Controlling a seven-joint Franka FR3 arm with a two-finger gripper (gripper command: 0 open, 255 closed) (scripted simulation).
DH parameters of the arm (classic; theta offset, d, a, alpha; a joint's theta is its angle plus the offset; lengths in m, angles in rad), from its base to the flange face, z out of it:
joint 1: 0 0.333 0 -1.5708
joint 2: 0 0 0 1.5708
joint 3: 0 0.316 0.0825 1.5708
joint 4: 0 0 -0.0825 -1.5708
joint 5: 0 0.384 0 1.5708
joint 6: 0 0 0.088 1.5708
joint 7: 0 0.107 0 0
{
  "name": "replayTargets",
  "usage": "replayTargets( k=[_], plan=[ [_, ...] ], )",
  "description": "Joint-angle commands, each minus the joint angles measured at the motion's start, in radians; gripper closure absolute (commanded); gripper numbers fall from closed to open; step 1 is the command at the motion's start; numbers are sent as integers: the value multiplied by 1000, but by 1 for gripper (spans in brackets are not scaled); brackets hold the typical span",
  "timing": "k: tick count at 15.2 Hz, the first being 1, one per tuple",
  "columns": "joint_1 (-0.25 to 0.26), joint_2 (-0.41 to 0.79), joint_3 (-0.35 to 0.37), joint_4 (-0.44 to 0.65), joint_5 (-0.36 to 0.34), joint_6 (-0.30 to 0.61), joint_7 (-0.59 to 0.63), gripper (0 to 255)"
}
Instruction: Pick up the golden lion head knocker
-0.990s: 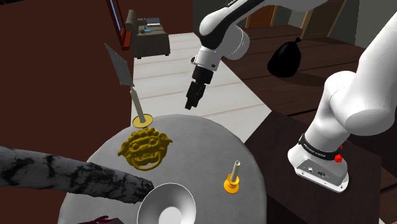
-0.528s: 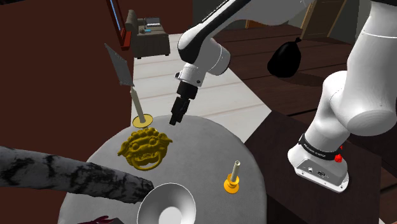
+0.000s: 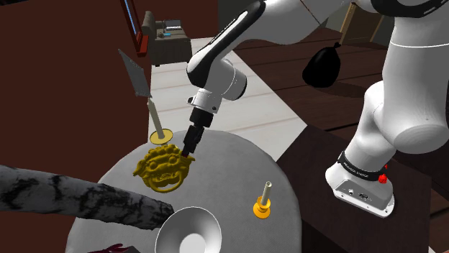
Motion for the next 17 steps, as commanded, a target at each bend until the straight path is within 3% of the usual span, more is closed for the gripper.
replayTargets(
  k=[1, 5, 6, 17],
  plan=[
    [-1, 25, 4, 6, 18, 10, -24, 0],
    [-2, 42, 6, 9, 30, 17, -42, 0],
    [-1, 41, 6, 8, 31, 17, -42, 255],
    [0, 20, 3, 5, 14, 8, -19, 255]
  ],
)
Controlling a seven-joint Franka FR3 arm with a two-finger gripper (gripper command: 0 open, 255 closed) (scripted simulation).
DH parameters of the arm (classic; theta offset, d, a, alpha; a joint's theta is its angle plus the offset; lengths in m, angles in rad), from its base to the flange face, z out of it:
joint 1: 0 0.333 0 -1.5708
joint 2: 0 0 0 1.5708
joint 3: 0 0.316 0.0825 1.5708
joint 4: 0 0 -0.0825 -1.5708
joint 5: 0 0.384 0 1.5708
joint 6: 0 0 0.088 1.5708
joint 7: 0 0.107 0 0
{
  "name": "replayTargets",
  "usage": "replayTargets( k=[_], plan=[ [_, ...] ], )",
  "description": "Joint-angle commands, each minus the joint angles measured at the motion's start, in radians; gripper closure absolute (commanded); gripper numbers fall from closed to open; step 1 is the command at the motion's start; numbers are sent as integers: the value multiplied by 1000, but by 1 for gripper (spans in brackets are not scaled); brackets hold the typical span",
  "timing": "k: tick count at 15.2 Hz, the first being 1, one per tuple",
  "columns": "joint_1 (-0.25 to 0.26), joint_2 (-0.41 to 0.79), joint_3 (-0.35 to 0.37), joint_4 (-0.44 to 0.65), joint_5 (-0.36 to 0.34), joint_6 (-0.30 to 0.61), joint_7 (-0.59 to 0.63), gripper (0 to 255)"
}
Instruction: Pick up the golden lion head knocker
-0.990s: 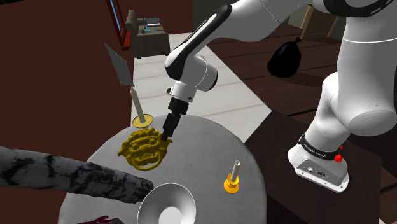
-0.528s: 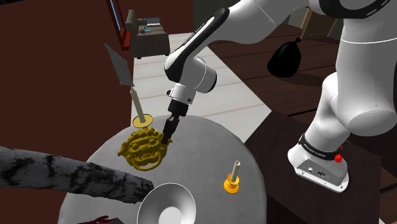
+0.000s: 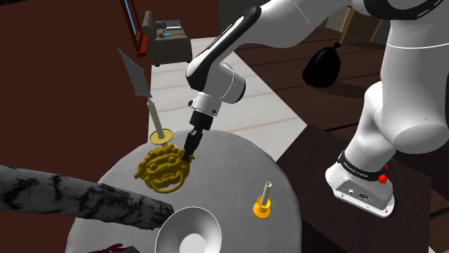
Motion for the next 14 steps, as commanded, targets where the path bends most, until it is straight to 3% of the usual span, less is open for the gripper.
replayTargets(
  k=[1, 14],
  plan=[
    [1, -20, -3, -4, -14, -7, 19, 255],
    [5, -141, -19, -5, -111, -70, 158, 255]
  ],
)
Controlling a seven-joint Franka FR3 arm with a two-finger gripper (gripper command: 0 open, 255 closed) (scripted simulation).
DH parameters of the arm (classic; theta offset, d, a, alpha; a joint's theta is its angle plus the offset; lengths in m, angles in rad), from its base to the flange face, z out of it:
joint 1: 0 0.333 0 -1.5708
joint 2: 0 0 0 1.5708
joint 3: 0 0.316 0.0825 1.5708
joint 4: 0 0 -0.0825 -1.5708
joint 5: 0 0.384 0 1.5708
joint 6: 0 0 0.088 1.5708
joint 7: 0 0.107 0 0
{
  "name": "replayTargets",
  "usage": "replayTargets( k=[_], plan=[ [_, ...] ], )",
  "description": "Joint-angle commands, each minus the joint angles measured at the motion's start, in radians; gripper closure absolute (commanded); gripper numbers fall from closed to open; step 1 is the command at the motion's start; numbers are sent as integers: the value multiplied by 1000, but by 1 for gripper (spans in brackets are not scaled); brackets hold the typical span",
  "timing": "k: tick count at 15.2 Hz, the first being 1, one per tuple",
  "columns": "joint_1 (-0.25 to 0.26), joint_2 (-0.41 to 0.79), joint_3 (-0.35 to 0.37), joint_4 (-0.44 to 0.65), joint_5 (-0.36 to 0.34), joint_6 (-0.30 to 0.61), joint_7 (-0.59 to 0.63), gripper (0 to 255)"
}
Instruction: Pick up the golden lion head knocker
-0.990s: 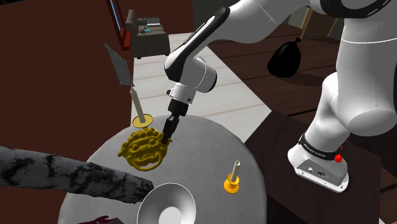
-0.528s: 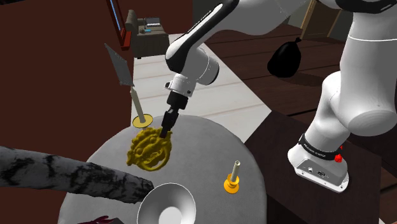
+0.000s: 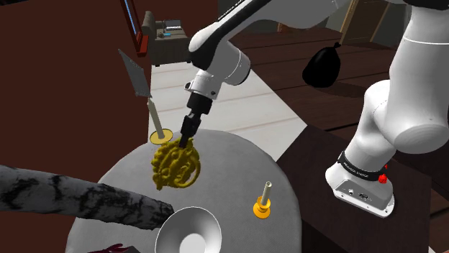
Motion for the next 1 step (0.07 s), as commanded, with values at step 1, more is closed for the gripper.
replayTargets(
  k=[1],
  plan=[
    [-1, -3, -1, 3, -5, -4, 6, 255]
  ],
)
